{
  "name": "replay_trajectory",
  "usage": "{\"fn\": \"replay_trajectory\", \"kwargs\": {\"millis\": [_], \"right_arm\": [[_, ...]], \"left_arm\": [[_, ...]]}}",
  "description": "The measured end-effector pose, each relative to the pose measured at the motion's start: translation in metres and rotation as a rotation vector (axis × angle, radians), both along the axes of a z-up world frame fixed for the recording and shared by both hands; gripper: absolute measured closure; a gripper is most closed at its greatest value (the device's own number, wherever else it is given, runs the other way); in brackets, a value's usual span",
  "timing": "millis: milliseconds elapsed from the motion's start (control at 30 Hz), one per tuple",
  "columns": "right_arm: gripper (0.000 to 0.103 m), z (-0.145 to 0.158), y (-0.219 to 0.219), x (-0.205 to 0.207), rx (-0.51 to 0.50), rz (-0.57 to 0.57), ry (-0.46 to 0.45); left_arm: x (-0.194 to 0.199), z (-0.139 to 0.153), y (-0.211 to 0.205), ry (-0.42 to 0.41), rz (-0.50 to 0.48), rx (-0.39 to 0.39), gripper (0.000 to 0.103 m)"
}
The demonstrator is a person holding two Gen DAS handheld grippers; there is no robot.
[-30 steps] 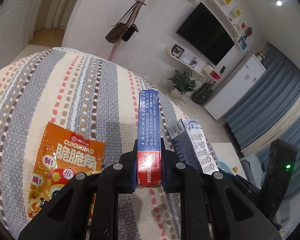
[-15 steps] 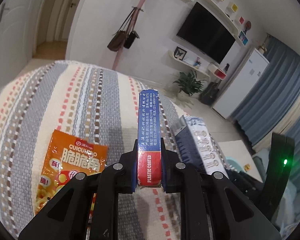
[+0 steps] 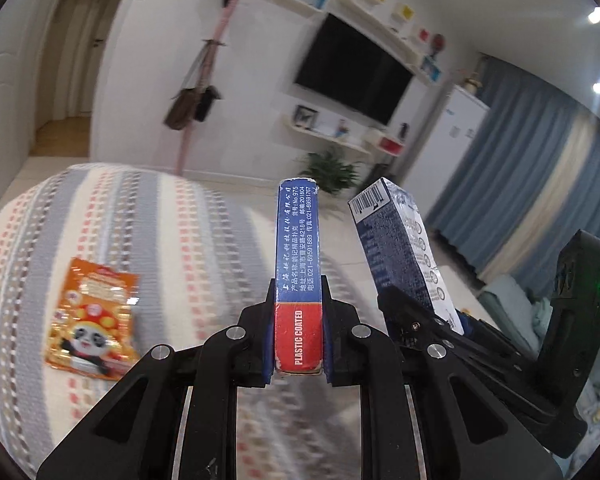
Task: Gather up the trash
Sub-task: 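Carry the box and carton over the blue basket and open both tools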
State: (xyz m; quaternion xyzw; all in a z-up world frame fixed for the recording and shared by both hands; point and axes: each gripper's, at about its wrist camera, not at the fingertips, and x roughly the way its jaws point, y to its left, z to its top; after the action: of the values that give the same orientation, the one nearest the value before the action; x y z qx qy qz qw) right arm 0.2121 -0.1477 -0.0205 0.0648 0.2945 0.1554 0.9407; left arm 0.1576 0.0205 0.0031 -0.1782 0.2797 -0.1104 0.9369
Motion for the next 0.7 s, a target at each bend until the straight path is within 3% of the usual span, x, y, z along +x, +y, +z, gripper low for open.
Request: {"fn": "replay_trajectory", "kwargs": {"millis": [167, 367, 533, 700], "right_arm": [[0.048, 0.011, -0.048, -0.022, -0.008, -0.113, -0.042], [0.048, 0.005, -0.112, -0.029, -0.019, -0.270, -0.020], [0.048, -0.016, -0.152, -0.024, -0.107, -0.412, 0.033], [0.048, -0.043, -0.183, -0.026, -0.136, -0.472, 0.089]], "left_arm": [[-0.007, 0.013, -0.045, -0.052, -0.095, 0.022, 0.087], [0.004, 0.009, -0.106, -0.044, -0.201, 0.046, 0.087], [0.019, -0.006, -0.153, -0.040, -0.271, 0.128, 0.087], [0.033, -0.029, -0.181, 0.007, -0.326, 0.135, 0.087]]}}
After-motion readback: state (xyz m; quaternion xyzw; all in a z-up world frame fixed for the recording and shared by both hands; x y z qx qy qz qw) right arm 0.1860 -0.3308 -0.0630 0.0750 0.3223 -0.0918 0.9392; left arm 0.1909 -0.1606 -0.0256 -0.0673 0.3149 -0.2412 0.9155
